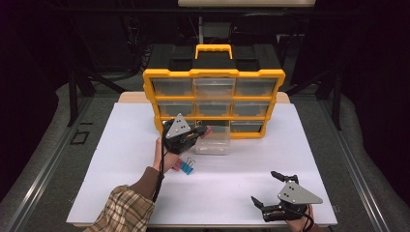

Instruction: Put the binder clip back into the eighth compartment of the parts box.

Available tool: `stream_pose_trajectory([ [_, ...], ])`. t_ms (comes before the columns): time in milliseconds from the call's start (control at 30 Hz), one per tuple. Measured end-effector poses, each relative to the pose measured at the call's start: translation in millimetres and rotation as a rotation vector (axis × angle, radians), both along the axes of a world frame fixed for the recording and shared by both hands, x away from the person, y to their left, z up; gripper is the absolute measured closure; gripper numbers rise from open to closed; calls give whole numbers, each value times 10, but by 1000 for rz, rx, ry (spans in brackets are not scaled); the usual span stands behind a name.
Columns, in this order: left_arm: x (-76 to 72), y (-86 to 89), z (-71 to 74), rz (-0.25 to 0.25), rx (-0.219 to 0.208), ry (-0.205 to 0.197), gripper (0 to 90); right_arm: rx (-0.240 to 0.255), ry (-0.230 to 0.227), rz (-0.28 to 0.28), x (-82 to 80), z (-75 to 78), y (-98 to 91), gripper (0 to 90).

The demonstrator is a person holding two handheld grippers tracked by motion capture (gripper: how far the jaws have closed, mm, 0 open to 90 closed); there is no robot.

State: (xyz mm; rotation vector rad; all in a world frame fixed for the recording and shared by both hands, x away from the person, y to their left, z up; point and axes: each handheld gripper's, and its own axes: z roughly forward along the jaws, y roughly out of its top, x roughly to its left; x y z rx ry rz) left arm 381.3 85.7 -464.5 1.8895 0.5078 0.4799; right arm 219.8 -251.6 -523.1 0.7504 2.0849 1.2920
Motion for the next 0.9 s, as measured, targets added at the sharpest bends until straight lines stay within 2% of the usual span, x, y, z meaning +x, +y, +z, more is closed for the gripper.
stream_pose_trajectory([
  [500,76,-13,-119,5,8,48,884,-4,5,3,5,-4,3,15],
  [900,106,-34,-195,15,31,62,882,-10,6,4,6,-5,4,15],
])
